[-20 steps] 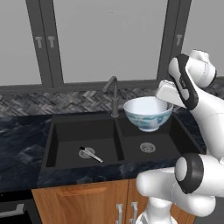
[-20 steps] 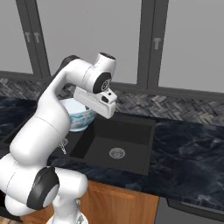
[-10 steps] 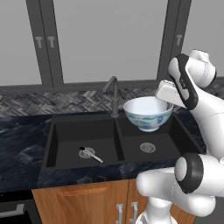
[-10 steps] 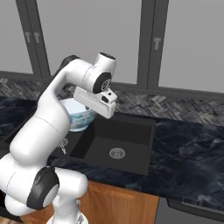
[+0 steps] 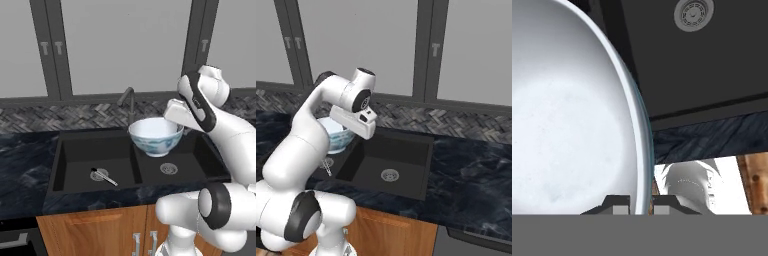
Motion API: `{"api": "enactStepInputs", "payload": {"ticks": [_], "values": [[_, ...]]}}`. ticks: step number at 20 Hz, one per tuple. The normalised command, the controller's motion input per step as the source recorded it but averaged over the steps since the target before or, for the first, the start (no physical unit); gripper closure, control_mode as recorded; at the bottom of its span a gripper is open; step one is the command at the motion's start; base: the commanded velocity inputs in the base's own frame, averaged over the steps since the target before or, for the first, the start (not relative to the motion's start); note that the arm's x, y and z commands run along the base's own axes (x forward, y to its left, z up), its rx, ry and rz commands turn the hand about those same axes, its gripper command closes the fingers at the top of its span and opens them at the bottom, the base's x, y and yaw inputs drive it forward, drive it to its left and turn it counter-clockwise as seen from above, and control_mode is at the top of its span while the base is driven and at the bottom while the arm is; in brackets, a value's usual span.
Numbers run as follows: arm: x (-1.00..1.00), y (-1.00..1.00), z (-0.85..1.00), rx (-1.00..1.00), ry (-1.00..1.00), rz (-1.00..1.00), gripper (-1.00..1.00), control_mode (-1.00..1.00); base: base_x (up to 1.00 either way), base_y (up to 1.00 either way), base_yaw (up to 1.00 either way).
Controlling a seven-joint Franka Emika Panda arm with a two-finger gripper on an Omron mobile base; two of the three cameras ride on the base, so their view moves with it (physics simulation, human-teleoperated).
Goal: Pick the strainer and bowl and place them in the sink. Then turn on the water.
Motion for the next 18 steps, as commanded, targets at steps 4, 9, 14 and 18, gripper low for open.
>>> {"api": "enactStepInputs", "payload": {"ticks": [4, 9, 14, 18], "values": [[0.24, 0.92, -0.62, 0.0, 0.0, 0.0, 1.0, -1.0, 0.0, 0.0, 0.0], [0.35, 0.75, -0.68, 0.01, -0.01, 0.0, 1.0, -1.0, 0.0, 0.0, 0.0], [0.38, 0.54, -0.69, 0.04, -0.03, 0.0, 1.0, -1.0, 0.0, 0.0, 0.0], [0.52, 0.59, -0.61, 0.02, -0.02, 0.0, 1.0, -1.0, 0.0, 0.0, 0.0]]}}
